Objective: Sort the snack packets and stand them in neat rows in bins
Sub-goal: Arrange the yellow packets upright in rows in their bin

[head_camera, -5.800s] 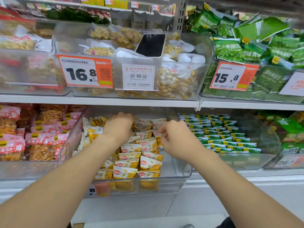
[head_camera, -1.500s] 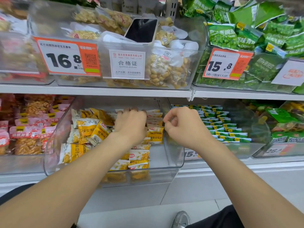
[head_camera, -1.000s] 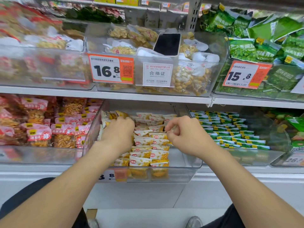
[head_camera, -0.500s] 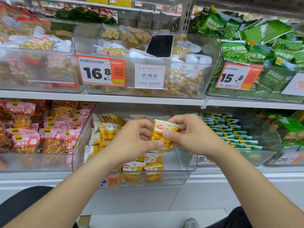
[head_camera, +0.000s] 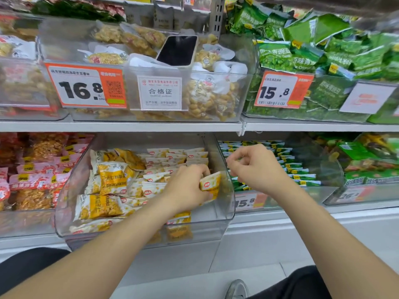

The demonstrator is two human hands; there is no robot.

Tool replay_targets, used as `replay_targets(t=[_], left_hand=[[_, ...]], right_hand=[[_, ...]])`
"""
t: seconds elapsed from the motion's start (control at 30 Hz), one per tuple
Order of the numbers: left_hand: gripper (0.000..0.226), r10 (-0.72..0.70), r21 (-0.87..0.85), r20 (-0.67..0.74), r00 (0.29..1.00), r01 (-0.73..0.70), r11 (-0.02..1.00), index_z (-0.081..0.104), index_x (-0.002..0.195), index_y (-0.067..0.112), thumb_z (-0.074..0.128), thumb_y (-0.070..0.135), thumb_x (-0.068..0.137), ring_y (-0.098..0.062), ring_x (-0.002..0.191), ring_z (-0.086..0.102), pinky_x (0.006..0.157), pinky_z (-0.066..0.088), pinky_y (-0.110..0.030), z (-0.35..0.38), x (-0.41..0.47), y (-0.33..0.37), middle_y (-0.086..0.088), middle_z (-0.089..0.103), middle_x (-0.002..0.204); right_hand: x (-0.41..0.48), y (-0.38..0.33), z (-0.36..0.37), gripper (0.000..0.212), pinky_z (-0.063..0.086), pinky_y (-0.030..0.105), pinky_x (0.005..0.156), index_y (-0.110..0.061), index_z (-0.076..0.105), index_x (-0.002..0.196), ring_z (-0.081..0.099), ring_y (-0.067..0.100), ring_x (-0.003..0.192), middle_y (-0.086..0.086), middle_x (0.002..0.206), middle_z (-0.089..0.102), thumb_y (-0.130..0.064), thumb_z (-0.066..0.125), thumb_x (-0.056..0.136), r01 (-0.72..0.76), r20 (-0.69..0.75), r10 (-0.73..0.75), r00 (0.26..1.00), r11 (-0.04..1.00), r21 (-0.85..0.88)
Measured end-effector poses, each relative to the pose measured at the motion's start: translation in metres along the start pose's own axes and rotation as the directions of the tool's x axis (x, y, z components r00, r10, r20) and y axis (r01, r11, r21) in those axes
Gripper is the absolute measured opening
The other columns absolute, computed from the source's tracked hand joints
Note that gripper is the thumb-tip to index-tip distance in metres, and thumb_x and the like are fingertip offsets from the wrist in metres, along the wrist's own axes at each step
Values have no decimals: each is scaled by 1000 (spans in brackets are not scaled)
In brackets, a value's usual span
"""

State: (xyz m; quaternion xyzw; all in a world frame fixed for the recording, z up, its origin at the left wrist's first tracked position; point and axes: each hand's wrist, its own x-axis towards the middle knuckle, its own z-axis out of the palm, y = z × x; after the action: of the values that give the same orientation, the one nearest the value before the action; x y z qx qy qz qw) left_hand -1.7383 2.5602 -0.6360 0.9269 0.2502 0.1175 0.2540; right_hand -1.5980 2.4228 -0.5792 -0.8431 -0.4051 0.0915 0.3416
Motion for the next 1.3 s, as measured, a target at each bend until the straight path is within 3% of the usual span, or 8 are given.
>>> replay_targets(t=[0.13,0.3,0.6,0.73,0.87,1.0,1.13,1.3], left_hand=[[33,-70,207,29,997,63,976,61,105,30,85,38,83,-30,116,52,86,29,-41,12,12,-4,1,68,106],[42,-110,477,-88,990,139,868,71,120,33,84,44,81,-36,130,40,99,32,-48,16,25,-3,-6,55,133],[65,-140,425,-154,978,193,884,55,127,24,82,51,75,-36,127,46,97,36,-48,7,27,-7,-7,57,132],[46,-113,371,-207,972,185,910,58,121,24,71,52,86,-36,124,49,96,41,-47,-24,3,-7,-8,60,127],[41,-182,611,-267,946,312,728,57,130,18,66,34,93,-39,127,43,99,40,-48,-60,-37,-21,-13,50,134],[54,-372,638,-304,877,477,604,45,140,14,65,25,91,-46,126,44,99,45,-50,-86,-63,-36,-18,41,140],[60,-397,583,-247,884,463,667,39,146,5,66,14,93,-48,130,49,101,48,-48,-99,-69,-50,-24,45,141],[31,-295,395,-285,912,392,831,60,122,11,71,15,93,-45,129,51,96,48,-46,-103,-68,-66,-17,51,130]], right_hand=[[0,1,0,16,49,22,61,-29,75,84,73,14,70,2,69,77,-25,66,97,-8,14,8,1000,1000,6],[-1,-3,0,16,47,21,61,-28,75,86,72,13,67,4,70,77,-25,65,98,8,18,-8,1000,1000,19],[1,-13,6,16,43,18,64,-26,75,86,59,3,58,-1,57,68,-22,64,97,63,-33,-65,997,996,-62],[-6,-31,14,13,51,26,69,-27,74,85,64,5,65,-4,62,69,-23,65,94,156,-47,-164,985,978,-138],[-16,-56,33,10,52,27,71,-28,75,90,63,4,69,-6,67,70,-25,66,94,259,57,-254,966,958,-126],[-24,-80,54,10,57,30,73,-30,75,91,62,2,68,-11,67,69,-28,65,94,302,103,-290,951,946,-117],[-22,-96,69,11,61,36,78,-31,74,92,66,3,68,-12,66,70,-30,64,94,287,129,-272,954,950,-120],[-13,-102,82,12,62,35,80,-28,75,99,70,7,70,-10,68,71,-27,63,96,261,155,-241,958,958,-123]])
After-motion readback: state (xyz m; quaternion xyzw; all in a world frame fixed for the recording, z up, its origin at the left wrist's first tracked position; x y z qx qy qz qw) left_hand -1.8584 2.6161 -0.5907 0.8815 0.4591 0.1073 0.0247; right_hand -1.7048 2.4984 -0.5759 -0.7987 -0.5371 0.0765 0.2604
